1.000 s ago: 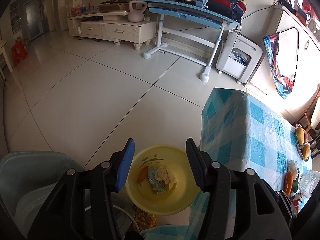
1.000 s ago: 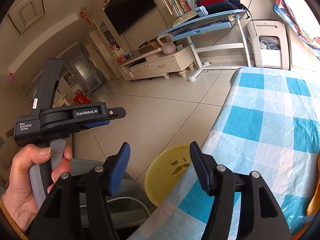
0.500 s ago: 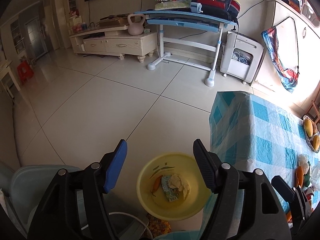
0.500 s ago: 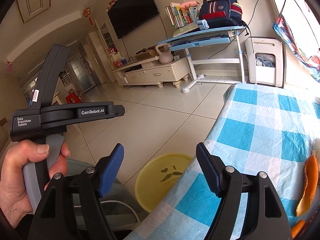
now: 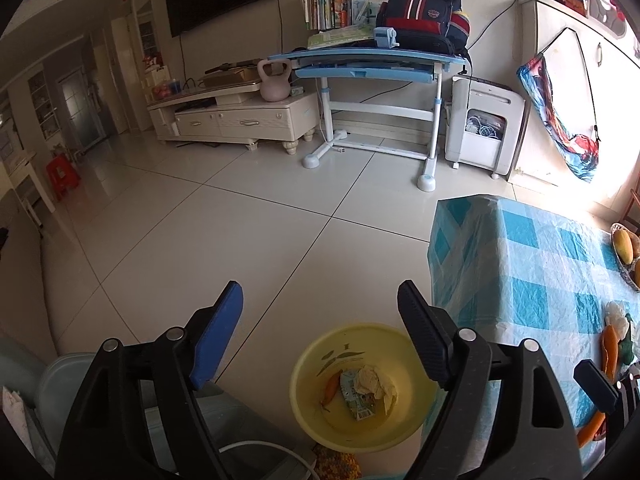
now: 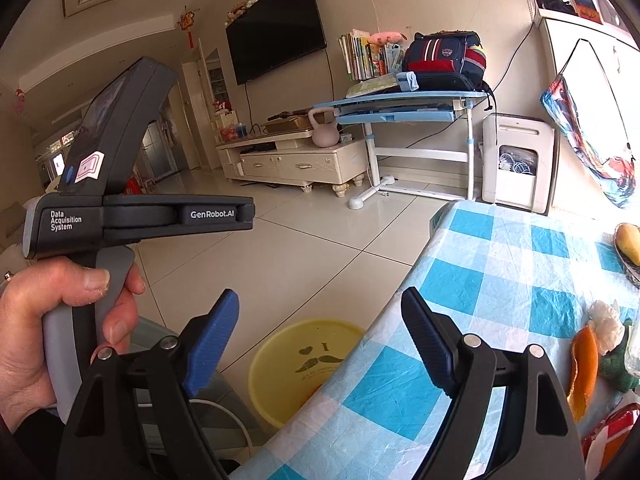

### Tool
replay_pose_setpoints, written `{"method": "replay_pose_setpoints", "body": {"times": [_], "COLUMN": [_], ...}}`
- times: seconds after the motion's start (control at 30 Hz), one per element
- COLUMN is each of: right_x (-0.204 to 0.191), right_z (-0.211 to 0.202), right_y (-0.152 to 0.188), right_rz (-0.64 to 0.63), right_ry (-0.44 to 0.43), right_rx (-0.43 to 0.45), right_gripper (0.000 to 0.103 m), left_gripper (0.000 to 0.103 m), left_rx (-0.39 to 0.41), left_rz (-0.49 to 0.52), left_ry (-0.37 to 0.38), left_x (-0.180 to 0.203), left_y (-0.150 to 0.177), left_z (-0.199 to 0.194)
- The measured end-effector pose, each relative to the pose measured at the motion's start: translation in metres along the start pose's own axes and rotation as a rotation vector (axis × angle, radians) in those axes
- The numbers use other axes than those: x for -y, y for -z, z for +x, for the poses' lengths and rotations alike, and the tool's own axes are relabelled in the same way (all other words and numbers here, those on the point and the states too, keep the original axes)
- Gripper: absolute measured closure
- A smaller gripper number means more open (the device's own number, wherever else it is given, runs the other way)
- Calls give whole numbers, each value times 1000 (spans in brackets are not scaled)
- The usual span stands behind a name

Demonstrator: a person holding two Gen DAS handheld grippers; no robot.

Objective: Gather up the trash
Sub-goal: 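Move both open tools back over the table toward the remaining bread and tissue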

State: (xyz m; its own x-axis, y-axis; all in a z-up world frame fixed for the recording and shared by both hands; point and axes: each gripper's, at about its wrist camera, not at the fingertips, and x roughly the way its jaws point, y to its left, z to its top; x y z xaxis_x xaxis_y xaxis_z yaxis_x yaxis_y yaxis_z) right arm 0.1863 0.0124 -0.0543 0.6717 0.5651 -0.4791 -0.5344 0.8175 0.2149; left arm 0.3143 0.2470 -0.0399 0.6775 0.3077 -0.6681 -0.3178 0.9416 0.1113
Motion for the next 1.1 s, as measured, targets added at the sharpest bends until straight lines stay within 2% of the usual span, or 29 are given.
{"method": "replay_pose_setpoints", "body": {"times": [0.4, 0.57, 0.87, 1.1], "right_x": [1, 0, 16, 28], "right_z": [-55, -74, -104, -118], "right_y": [7, 13, 16, 25], "right_rz": [10, -3, 6, 21], "right_ry": [10, 16, 59, 97], "right_rx": [24, 22, 21, 11], "right_gripper": [22, 19, 19, 18], "left_gripper": [19, 17, 16, 14], "left_rx": [92, 113, 158, 182], "left_rz": [52, 86, 167, 187], "left_ry": [-7, -6, -12, 10], "left_x": [12, 20, 40, 50], "left_y": [0, 0, 4, 9], "left_z": [-26, -33, -47, -60]}}
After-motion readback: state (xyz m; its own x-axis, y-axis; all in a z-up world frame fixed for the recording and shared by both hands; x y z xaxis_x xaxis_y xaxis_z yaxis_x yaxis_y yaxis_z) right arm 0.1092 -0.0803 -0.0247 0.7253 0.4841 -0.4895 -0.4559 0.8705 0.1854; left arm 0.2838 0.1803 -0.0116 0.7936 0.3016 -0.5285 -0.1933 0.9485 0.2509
